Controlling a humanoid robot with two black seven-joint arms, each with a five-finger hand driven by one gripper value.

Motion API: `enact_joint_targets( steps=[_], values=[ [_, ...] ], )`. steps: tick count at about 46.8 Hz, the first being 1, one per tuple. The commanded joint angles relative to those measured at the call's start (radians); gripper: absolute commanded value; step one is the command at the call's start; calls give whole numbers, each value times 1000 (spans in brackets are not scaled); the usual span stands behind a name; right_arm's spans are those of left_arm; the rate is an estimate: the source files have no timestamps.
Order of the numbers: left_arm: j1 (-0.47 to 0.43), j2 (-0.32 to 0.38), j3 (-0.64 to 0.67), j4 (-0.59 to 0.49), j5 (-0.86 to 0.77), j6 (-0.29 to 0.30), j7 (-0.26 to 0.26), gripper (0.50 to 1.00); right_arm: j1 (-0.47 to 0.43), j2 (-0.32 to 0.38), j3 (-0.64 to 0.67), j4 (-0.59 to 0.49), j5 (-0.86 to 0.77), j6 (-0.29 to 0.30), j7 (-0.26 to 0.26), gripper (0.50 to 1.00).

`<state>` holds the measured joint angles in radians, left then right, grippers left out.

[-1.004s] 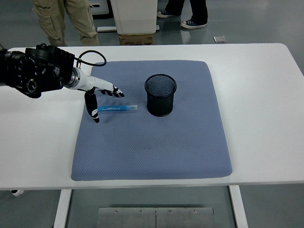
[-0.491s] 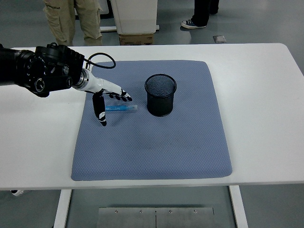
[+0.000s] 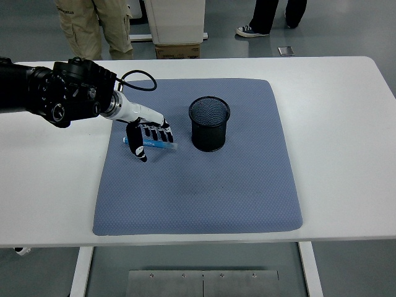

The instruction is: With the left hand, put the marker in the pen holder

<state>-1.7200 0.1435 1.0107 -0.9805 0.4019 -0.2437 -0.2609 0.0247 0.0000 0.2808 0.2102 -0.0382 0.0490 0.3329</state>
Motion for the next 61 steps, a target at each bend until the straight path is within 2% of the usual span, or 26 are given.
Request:
enact_joint_targets(
  steps=[1,13,29,33,36,45,55,61],
  values=[
    [2,-4,0,0,0,3,0,777,0,0,0,0,1,0,0,1000],
    [7,-12,0,6,2,17,2,774,0,0,0,0,0,0,0,1000],
    [13,-21,0,5,20,75,2,760,0,0,0,0,0,0,0,1000],
    [14,-27,2,3,20,76,2,728,0,0,0,0,0,0,0,1000],
    [16,-28,2,0,24,81,2,725,0,0,0,0,0,0,0,1000],
    [19,-35,2,-4,61,145,14,719,0,0,0,0,1,0,0,1000],
    [26,-36,3,-27,63,165,15,719,0,0,0,0,1,0,0,1000],
    [33,-42,8,-49,63,202,22,713,0,0,0,0,1,0,0,1000]
  ],
)
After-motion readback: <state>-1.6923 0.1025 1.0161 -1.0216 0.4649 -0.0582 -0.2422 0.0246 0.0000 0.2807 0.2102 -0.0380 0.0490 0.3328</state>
